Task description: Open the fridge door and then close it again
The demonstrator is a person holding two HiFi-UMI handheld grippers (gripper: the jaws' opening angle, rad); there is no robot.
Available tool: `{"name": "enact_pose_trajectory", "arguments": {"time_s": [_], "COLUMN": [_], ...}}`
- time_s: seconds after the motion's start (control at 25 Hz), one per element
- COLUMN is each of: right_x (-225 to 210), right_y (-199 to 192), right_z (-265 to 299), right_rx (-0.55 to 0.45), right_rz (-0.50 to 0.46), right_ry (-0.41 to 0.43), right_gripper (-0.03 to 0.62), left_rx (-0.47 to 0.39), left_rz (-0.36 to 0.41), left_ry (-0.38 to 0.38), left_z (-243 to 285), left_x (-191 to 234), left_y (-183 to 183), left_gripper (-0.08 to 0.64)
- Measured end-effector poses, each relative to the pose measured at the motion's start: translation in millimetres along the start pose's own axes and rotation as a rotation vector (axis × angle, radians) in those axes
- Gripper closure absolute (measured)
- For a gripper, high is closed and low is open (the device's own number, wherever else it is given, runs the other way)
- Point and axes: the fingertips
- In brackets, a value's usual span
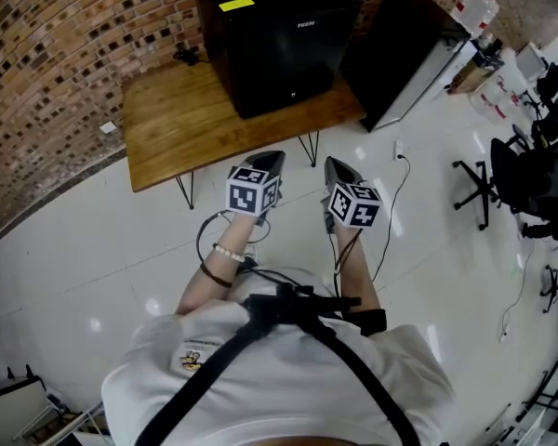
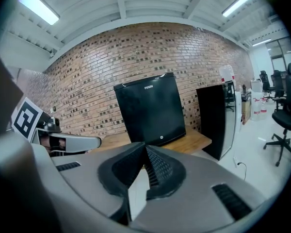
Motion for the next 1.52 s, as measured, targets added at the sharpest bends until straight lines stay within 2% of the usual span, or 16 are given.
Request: {"name": "enact_pose_trajectory", "arguments": {"time_s": [0.48, 0.64, 0.96, 1.28, 1.4, 1.52], "right_x": [3, 4, 17, 48, 54, 41], "right_y": [10, 15, 13, 7, -1, -8], "right_z": [6, 8, 28, 63, 70, 61], "right_rx": [-0.022, -0.053, -0.019, 0.037, 0.066, 0.082], "right_rz": [0.003, 0.028, 0.037, 0.012, -0.020, -0.040], "right_ry": [0.012, 0.013, 0.056, 0.099, 0.147, 0.203], "right_gripper": [0.584, 0.584, 0.584, 0.584, 0.585, 0.585], "left_rx": [0.012, 0.012, 0.004, 0.000, -0.011, -0.025], "left_rz": [-0.009, -0.017, -0.044, -0.077, -0.090, -0.101], "left_ry": [-0.039, -0.032, -0.010, 0.038, 0.087, 0.149], "left_z": [7, 7, 7, -4, -3, 0], "left_x": [2, 10, 35, 73, 79, 65], "left_y": [1, 1, 4, 3, 4, -2], "left_gripper": [0.558, 0.558, 0.558, 0.558, 0.558, 0.558]}}
Point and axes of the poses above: the fingertips, and each gripper's own axes: z forward along the fingers, x to its left, y out of its top, and after that the axes turned 9 degrees about -y, right-handed
